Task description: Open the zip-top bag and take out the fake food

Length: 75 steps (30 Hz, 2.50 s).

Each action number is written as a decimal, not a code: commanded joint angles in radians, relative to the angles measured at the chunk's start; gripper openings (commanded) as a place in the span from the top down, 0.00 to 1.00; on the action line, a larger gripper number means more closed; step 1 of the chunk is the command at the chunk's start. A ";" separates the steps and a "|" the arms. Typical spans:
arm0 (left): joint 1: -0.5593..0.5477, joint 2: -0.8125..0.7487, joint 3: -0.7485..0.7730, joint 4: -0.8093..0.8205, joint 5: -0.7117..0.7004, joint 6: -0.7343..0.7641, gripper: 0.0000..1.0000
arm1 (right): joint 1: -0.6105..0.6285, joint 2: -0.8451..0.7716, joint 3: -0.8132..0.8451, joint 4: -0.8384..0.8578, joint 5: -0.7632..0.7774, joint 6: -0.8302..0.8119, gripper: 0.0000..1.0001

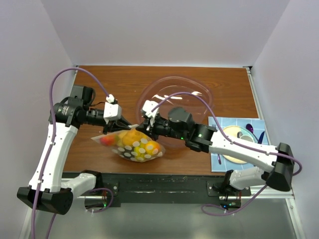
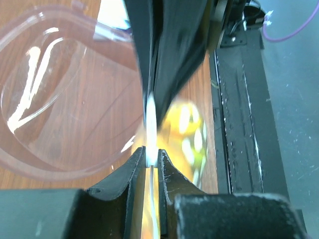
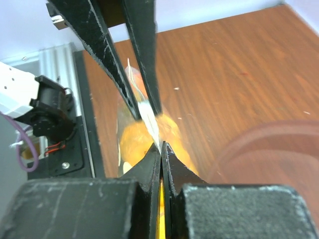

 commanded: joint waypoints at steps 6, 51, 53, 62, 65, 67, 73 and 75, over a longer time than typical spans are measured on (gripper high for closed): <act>-0.001 0.032 -0.034 -0.035 -0.175 0.059 0.90 | -0.020 -0.250 -0.152 0.129 0.188 0.071 1.00; 0.263 0.012 0.070 -0.036 -0.165 0.106 0.95 | 0.062 -0.214 0.010 -0.109 0.188 0.151 0.37; 0.256 0.007 0.068 -0.036 -0.160 0.100 0.95 | 0.062 -0.156 0.073 -0.132 0.187 0.157 0.56; 0.243 -0.020 0.059 -0.036 -0.169 0.092 0.94 | 0.099 0.039 0.199 -0.164 0.119 0.190 0.61; 0.240 -0.023 0.058 -0.036 -0.171 0.094 0.94 | 0.101 0.064 0.182 -0.158 0.131 0.191 0.63; 0.240 -0.023 0.056 -0.036 -0.169 0.096 0.94 | 0.101 0.073 0.178 -0.161 0.142 0.199 0.63; 0.237 -0.024 0.053 -0.036 -0.162 0.097 0.94 | 0.101 0.111 0.205 -0.201 0.144 0.188 0.41; 0.236 -0.025 0.053 -0.036 -0.157 0.097 0.94 | 0.101 0.118 0.211 -0.206 0.147 0.183 0.29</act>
